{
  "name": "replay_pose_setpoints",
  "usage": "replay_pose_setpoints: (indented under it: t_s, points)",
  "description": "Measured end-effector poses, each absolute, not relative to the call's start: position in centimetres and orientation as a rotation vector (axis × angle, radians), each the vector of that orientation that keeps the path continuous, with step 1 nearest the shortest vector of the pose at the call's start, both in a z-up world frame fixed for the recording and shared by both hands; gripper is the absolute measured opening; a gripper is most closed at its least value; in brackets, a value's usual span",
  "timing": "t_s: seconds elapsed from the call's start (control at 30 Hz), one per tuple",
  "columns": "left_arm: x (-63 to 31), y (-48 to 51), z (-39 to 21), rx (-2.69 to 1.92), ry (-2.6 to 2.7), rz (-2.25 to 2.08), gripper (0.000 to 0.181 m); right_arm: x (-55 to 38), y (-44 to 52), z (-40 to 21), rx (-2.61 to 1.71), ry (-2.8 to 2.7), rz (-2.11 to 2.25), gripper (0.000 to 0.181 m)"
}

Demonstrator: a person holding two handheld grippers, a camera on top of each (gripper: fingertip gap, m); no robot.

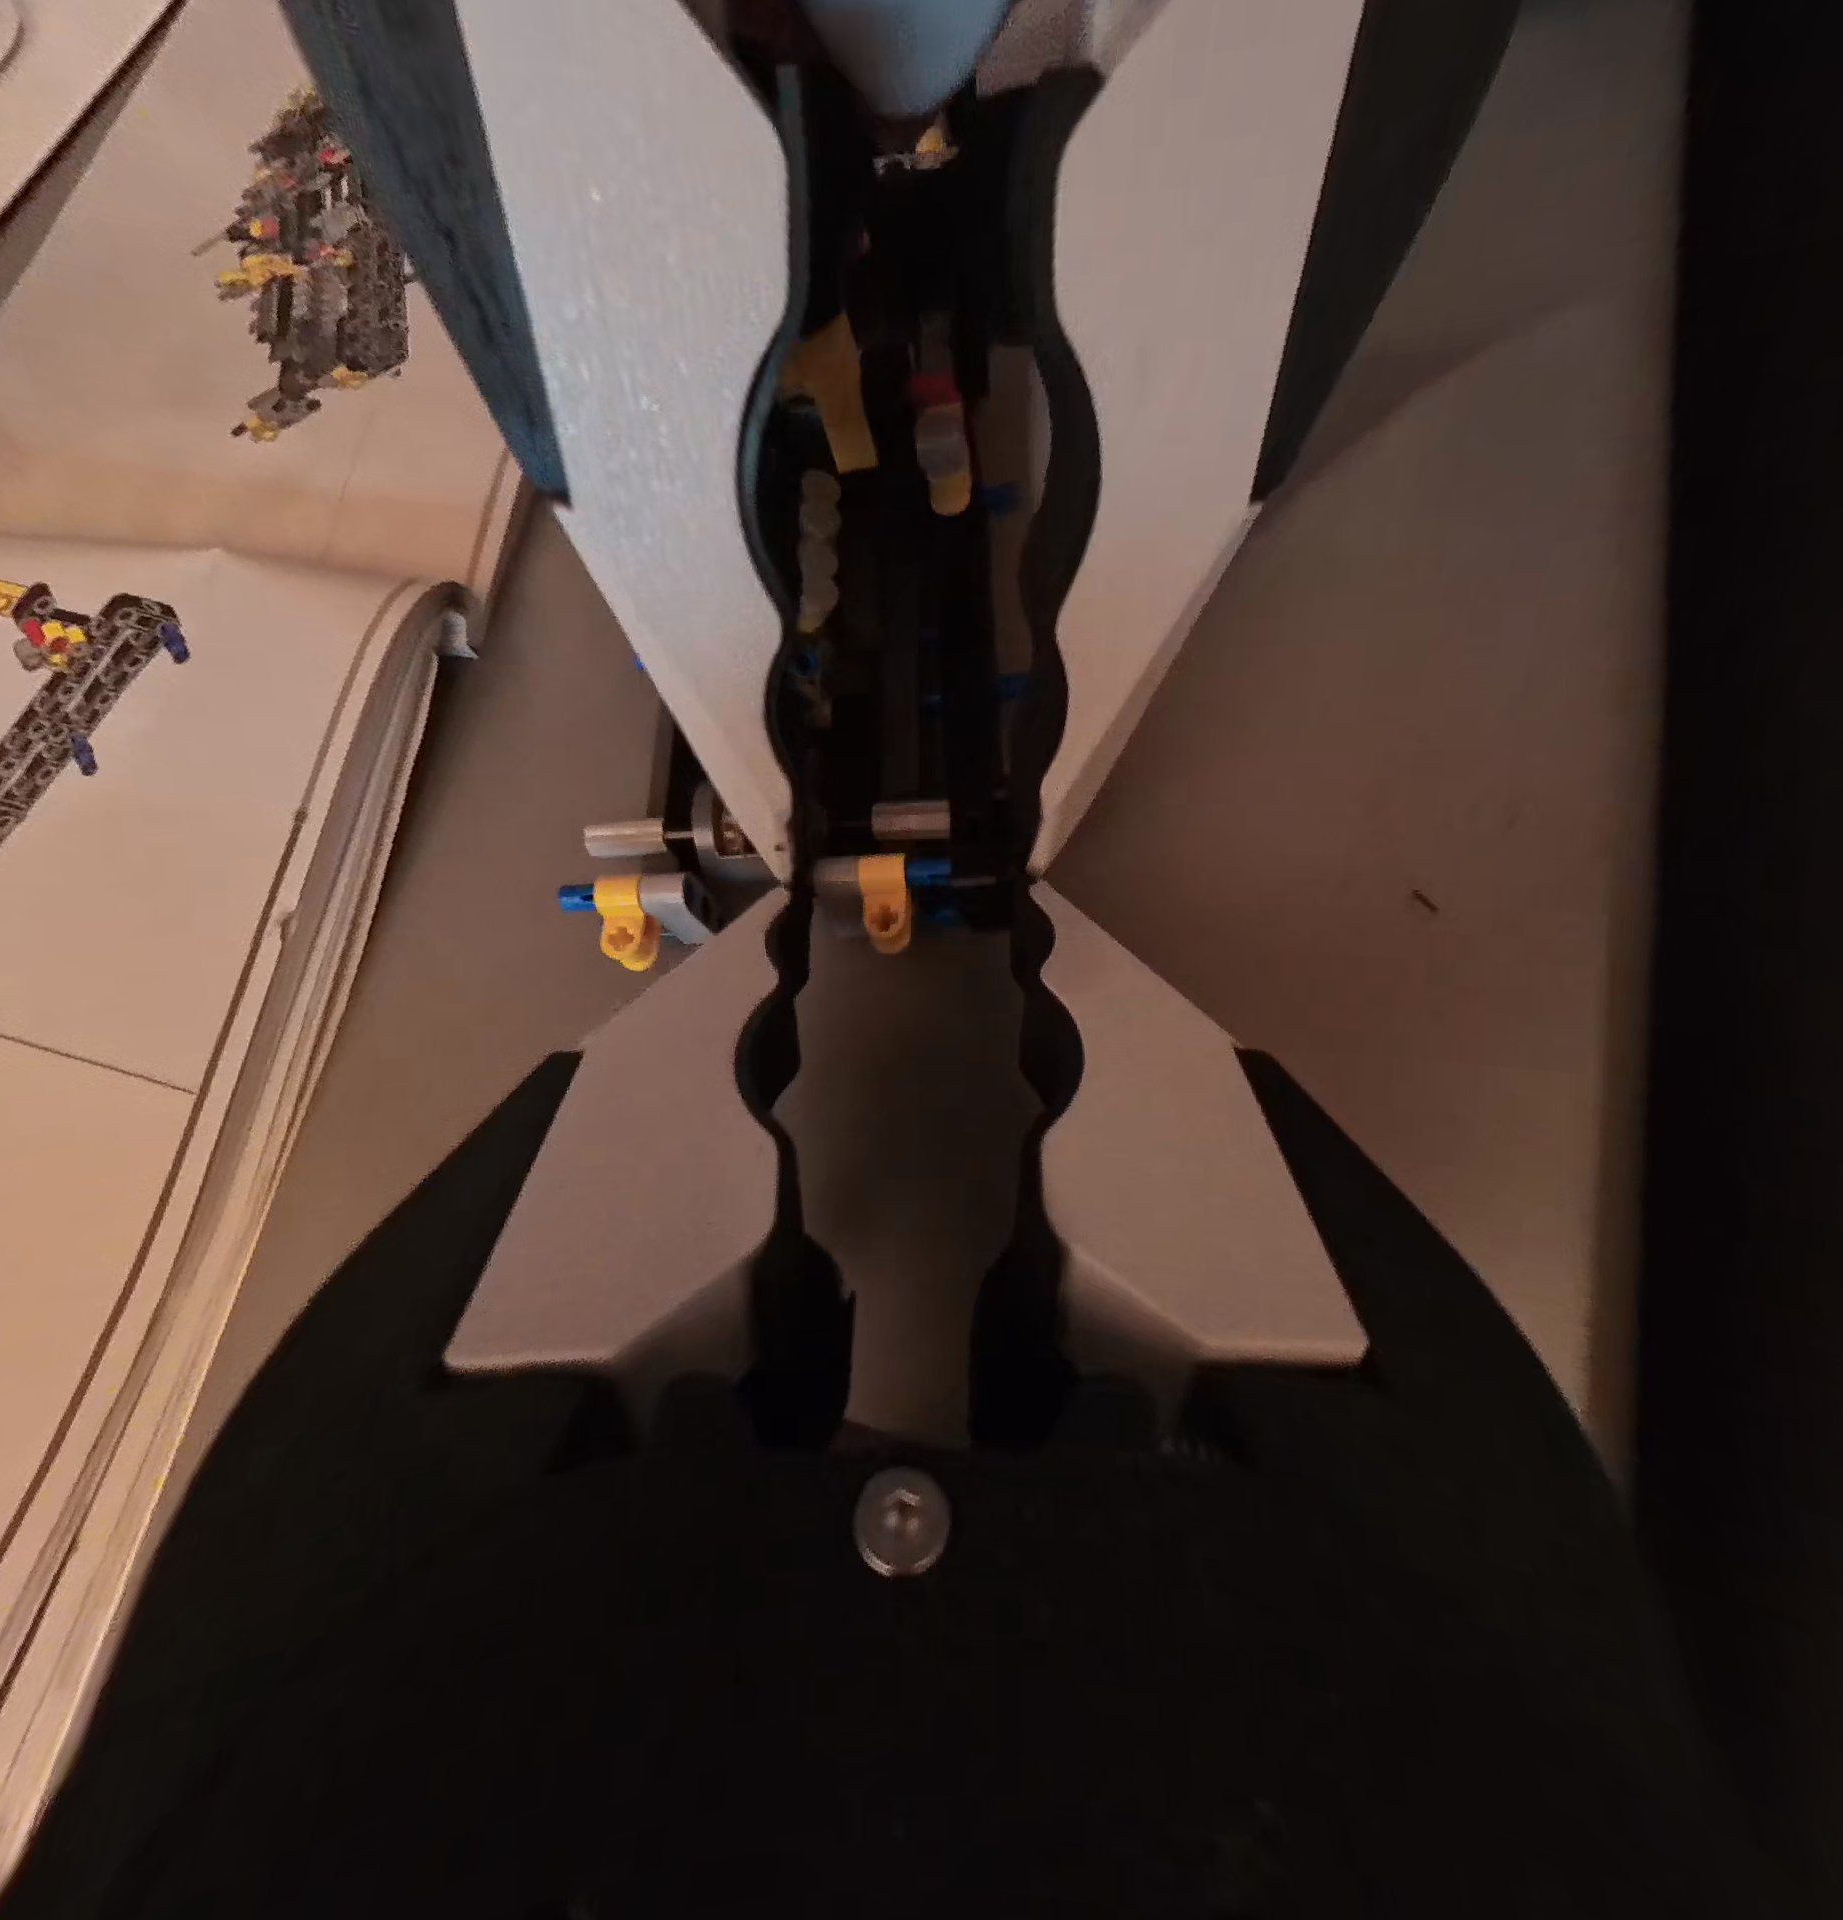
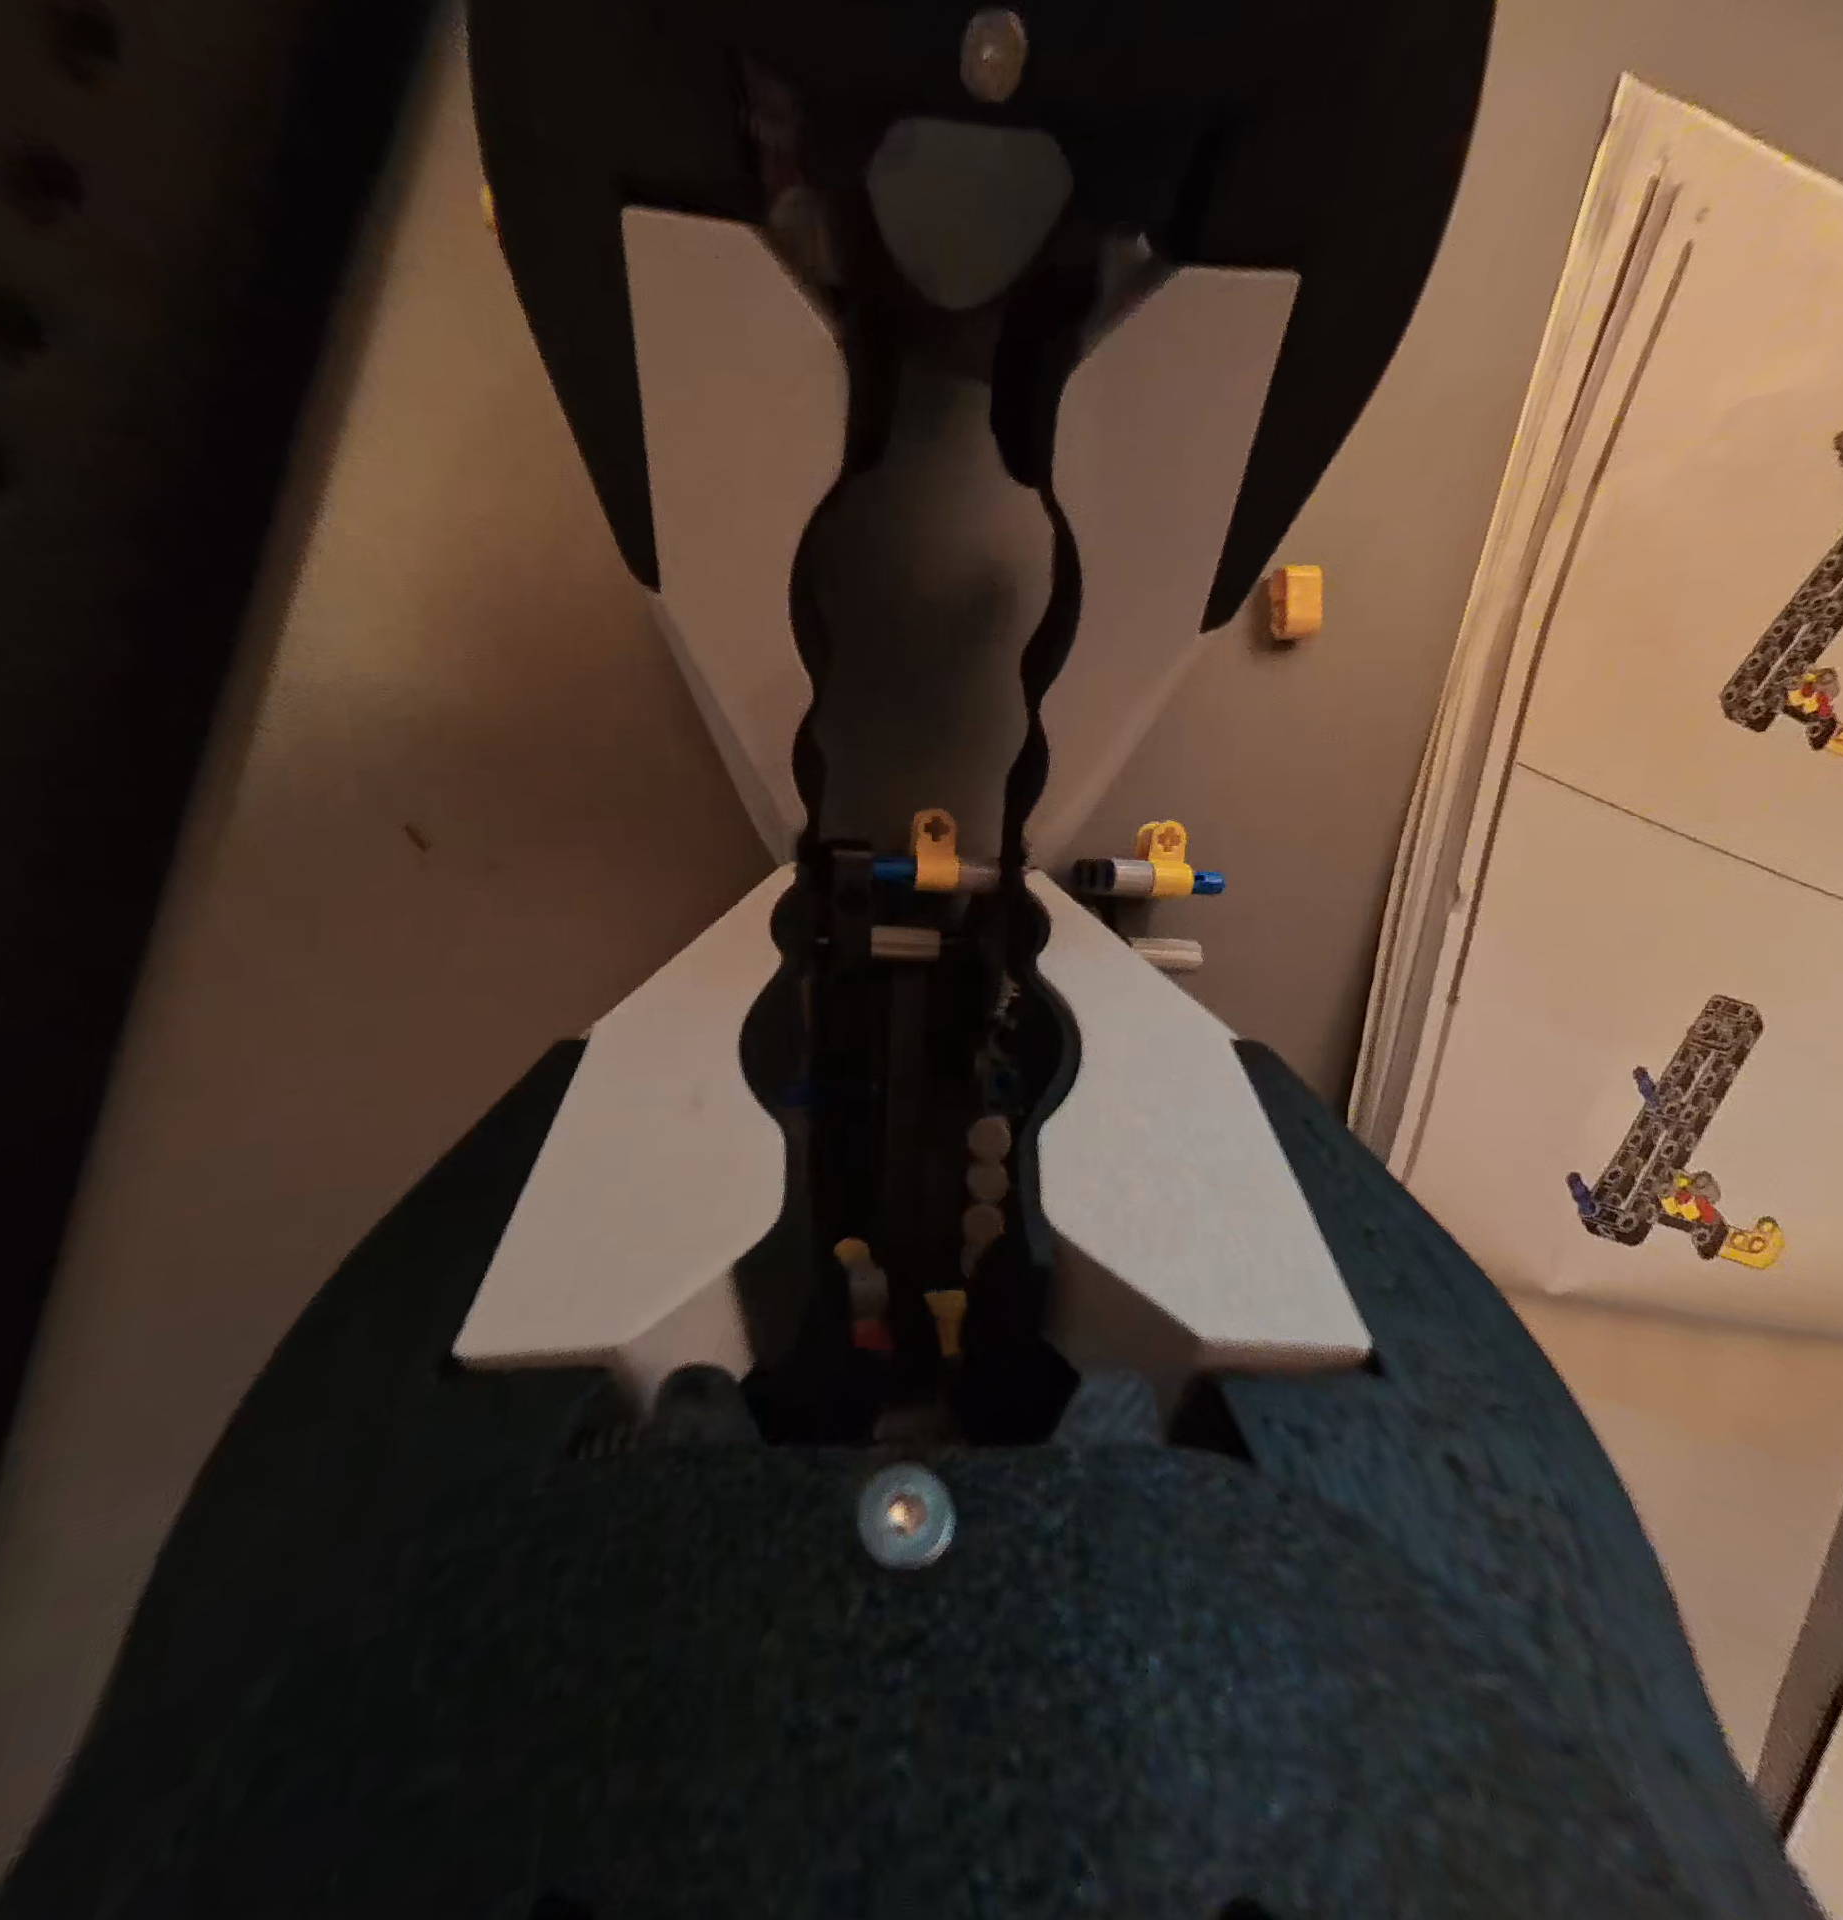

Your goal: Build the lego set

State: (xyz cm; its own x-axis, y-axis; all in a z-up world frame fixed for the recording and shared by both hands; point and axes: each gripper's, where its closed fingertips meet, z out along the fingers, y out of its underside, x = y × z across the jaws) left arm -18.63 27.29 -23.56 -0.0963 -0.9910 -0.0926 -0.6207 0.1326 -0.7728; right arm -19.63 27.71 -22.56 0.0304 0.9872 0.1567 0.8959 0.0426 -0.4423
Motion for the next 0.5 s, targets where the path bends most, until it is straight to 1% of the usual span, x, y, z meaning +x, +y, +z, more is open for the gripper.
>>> replay_pose_setpoints:
  t_s: [0.5]
  points:
    - [-18.60, 26.96, -23.43, -1.569, 1.814, -0.843, 0.035, -19.53, 27.54, -22.61, -1.877, -1.911, 0.367, 0.033]
